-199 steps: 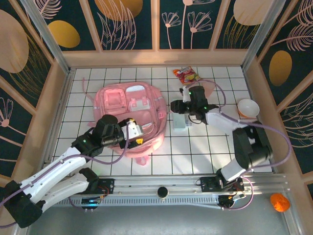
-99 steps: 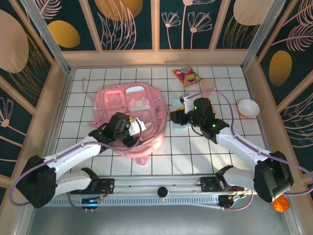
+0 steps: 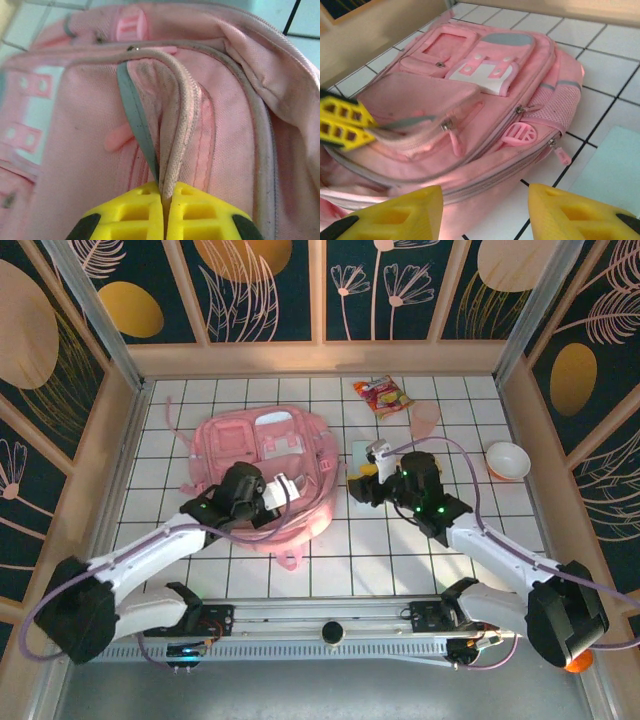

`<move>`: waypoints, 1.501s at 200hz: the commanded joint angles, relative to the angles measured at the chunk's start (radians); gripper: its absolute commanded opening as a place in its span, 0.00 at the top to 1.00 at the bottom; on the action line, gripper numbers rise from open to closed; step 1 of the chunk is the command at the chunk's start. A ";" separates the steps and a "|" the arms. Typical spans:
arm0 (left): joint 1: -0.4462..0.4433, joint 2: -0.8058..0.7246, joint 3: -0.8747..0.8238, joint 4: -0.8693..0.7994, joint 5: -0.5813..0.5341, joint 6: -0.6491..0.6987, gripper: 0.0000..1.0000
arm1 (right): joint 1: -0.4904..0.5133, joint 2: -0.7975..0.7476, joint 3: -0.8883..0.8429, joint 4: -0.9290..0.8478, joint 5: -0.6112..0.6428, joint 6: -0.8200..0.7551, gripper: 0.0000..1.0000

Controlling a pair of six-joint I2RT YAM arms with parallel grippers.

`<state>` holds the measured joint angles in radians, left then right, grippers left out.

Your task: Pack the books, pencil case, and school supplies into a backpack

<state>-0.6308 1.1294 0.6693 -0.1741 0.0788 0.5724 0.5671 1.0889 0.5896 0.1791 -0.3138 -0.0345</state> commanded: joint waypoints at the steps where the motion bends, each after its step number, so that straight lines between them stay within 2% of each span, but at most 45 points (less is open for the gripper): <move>1: 0.039 -0.140 0.095 -0.018 0.157 0.023 1.00 | -0.013 -0.009 -0.005 0.045 -0.078 -0.161 0.51; 12: 0.055 -0.184 0.101 -0.036 0.189 0.041 1.00 | -0.056 0.017 0.017 0.021 -0.108 -0.221 0.50; 52: 0.063 -0.242 0.106 -0.119 0.187 0.120 1.00 | -0.094 0.190 0.164 -0.100 -0.178 -0.435 0.48; 88: 0.063 -0.224 0.113 -0.107 0.068 0.097 1.00 | -0.098 0.353 0.327 -0.274 -0.185 -0.572 0.48; 106: 0.064 -0.207 0.126 -0.113 0.063 0.061 1.00 | -0.046 0.357 0.351 -0.318 -0.184 -0.582 0.48; 133: 0.064 -0.189 0.124 -0.095 0.074 0.002 1.00 | 0.108 0.246 0.299 -0.260 -0.103 -0.509 0.51; 160: 0.064 -0.181 0.128 -0.078 0.087 -0.038 1.00 | 0.274 0.133 0.208 -0.126 0.000 -0.383 0.55; 194: 0.063 -0.196 0.154 -0.061 0.108 -0.071 1.00 | 0.405 0.134 0.065 0.070 0.087 -0.253 0.62; 232: 0.063 -0.198 0.209 -0.040 0.151 -0.098 1.00 | 0.440 0.226 -0.064 0.241 0.159 -0.134 0.65; 249: 0.063 -0.198 0.222 -0.037 0.170 -0.095 1.00 | 0.445 0.233 -0.070 0.252 0.169 -0.123 0.65; 288: 0.065 -0.217 0.175 -0.059 0.158 -0.013 1.00 | 0.428 0.070 -0.068 0.148 0.144 -0.178 0.51; 300: 0.066 -0.229 0.155 -0.066 0.174 0.010 1.00 | 0.384 0.015 -0.058 0.067 0.109 -0.192 0.42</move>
<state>-0.5682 0.9600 0.7876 -0.3695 0.2050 0.5297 1.0069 1.2125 0.5381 0.3656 -0.1871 -0.2039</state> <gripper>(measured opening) 0.052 0.503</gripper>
